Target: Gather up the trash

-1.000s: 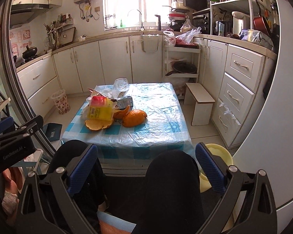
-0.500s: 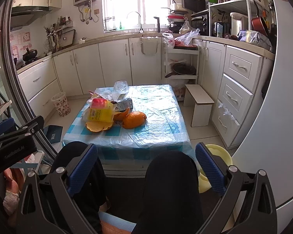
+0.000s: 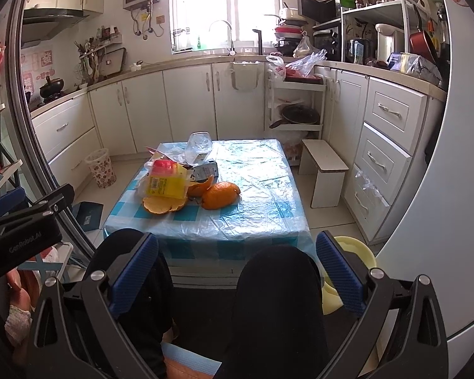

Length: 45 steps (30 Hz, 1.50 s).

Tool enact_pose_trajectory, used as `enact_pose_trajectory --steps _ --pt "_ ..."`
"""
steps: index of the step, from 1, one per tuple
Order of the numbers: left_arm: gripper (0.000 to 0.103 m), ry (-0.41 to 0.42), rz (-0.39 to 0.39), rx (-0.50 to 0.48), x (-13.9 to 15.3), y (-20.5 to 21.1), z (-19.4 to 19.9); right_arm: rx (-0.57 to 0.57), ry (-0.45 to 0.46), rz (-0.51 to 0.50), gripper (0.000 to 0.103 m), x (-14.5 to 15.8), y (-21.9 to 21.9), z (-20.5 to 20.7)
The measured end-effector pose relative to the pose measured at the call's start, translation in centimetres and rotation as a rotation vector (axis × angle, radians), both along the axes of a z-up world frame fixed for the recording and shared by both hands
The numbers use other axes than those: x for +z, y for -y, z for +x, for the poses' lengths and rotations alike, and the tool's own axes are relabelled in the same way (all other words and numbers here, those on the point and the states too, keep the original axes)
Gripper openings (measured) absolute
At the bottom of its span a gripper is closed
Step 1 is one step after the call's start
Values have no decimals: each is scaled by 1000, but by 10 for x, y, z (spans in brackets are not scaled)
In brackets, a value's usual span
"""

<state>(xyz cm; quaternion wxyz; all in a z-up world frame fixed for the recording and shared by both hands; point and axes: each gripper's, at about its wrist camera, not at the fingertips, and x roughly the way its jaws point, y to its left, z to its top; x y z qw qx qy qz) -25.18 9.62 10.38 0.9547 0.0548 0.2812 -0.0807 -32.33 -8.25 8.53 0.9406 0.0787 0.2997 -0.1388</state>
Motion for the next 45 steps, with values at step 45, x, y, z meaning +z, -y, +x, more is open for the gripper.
enact_pose_trajectory --steps 45 --pt "95 10 -3 1 1 0 -2 46 21 4 96 4 -8 -2"
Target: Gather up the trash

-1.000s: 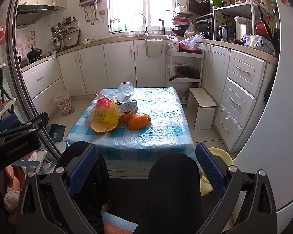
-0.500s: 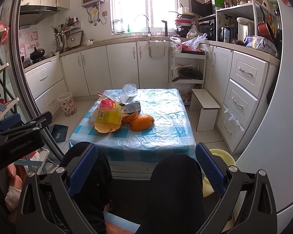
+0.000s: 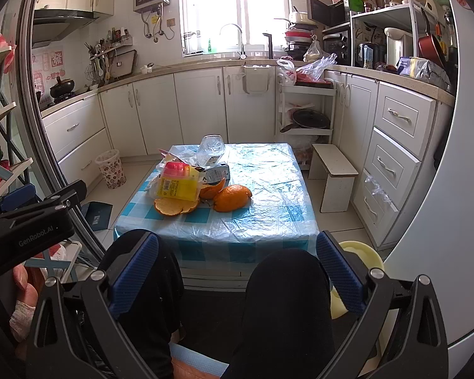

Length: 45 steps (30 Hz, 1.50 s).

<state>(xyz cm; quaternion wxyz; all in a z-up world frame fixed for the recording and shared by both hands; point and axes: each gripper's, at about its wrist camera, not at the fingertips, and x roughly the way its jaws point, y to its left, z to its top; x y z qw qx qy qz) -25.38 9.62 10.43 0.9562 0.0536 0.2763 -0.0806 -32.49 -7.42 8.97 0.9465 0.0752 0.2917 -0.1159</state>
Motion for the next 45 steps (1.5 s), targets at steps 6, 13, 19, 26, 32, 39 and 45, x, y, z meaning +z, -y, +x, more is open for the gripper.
enact_pose_trajectory --steps 6,13,19,26,32,39,45 --pt "95 0 0 0 0 0 0 0 -2 2 96 -1 0 0" --pt "95 -2 1 0 0 -1 1 9 -5 2 96 -2 -3 1" --pt "95 -11 8 8 -4 -1 4 14 -3 5 96 -5 -1 3" --pt "95 -18 -2 28 -7 0 20 20 -3 29 96 -7 6 10" --pt "95 -12 -13 34 -9 4 42 40 4 53 96 -10 15 28" --pt "95 -90 -31 8 -28 9 94 72 4 55 96 -21 26 69" --pt "95 -205 5 -26 -65 18 168 102 -30 65 96 -41 39 115"
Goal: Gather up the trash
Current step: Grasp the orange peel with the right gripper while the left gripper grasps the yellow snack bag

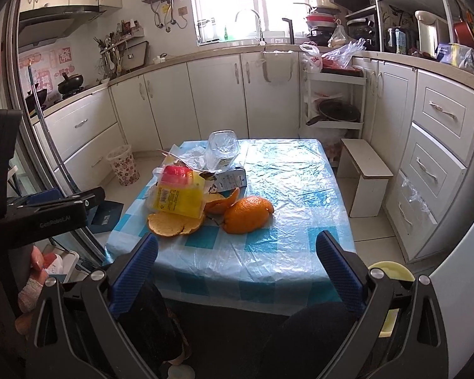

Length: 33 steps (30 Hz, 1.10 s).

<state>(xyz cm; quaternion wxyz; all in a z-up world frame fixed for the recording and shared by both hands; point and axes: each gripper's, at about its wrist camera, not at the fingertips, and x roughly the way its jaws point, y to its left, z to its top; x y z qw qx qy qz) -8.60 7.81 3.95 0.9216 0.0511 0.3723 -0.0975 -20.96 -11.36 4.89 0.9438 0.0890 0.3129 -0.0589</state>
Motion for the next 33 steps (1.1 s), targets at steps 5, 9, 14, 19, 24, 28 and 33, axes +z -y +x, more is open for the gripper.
enact_pose_trajectory --steps 5,9,14,19,24,28,33 --pt "95 -126 -58 -34 -38 -8 62 29 -91 1 96 -25 20 53" --pt "95 -168 -80 -18 -66 -7 105 54 -194 1 96 -52 35 95" --pt "95 -212 -85 -4 -96 -1 142 72 -315 21 96 -90 46 144" --pt "93 -226 -128 4 -110 3 162 104 -389 62 96 -113 47 178" --pt "35 -282 -172 -14 -124 9 177 158 -418 120 77 -130 43 194" --pt "11 -288 -162 -31 -128 14 173 203 -403 253 53 -132 52 191" --pt "0 -252 -195 -54 -111 12 162 213 -377 325 37 -123 60 181"
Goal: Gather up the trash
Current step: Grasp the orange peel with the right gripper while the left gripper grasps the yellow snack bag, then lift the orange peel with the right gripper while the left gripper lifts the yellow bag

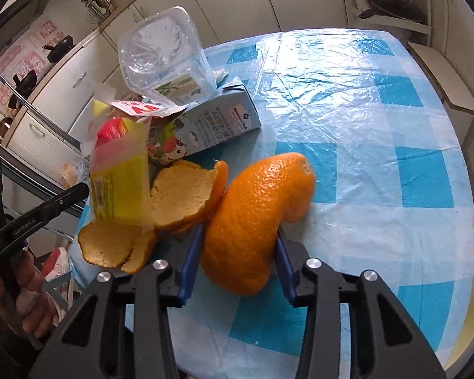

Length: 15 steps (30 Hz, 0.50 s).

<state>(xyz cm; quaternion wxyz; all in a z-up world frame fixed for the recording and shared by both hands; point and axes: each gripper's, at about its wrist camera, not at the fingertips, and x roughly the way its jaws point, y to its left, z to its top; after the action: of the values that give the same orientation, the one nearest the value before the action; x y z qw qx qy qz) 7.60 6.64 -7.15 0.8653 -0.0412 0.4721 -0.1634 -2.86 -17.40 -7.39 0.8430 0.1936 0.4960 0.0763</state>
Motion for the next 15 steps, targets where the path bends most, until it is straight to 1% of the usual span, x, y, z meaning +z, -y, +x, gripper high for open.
enact_pose_trajectory --steps 1,2,5,7,8,9,10,11,12,15 --pt "0 10 -6 -4 5 -1 -2 -8 6 1 29 6 2 -2" --pt "0 18 -11 -6 9 -1 -4 -17 12 13 25 10 7 -7" --pt "0 25 4 -12 17 0 -8 -43 28 40 21 16 23 -16" --pt "1 -2 18 -3 12 -1 -7 -60 35 44 21 19 33 -23" --pt "8 -16 24 5 8 -2 -6 -73 34 58 20 18 40 -27" --pt "36 -34 37 11 3 -4 -5 -84 34 79 20 17 45 -29" --pt "55 -36 46 21 0 -5 -6 -90 34 96 19 15 50 -31" --pt "78 -12 55 31 0 -5 -9 -97 36 107 19 14 53 -32" --pt "81 13 72 35 -1 -4 -11 -102 40 111 19 16 56 -35" --pt "82 40 116 3 -3 7 -10 -90 56 111 19 19 54 -34"
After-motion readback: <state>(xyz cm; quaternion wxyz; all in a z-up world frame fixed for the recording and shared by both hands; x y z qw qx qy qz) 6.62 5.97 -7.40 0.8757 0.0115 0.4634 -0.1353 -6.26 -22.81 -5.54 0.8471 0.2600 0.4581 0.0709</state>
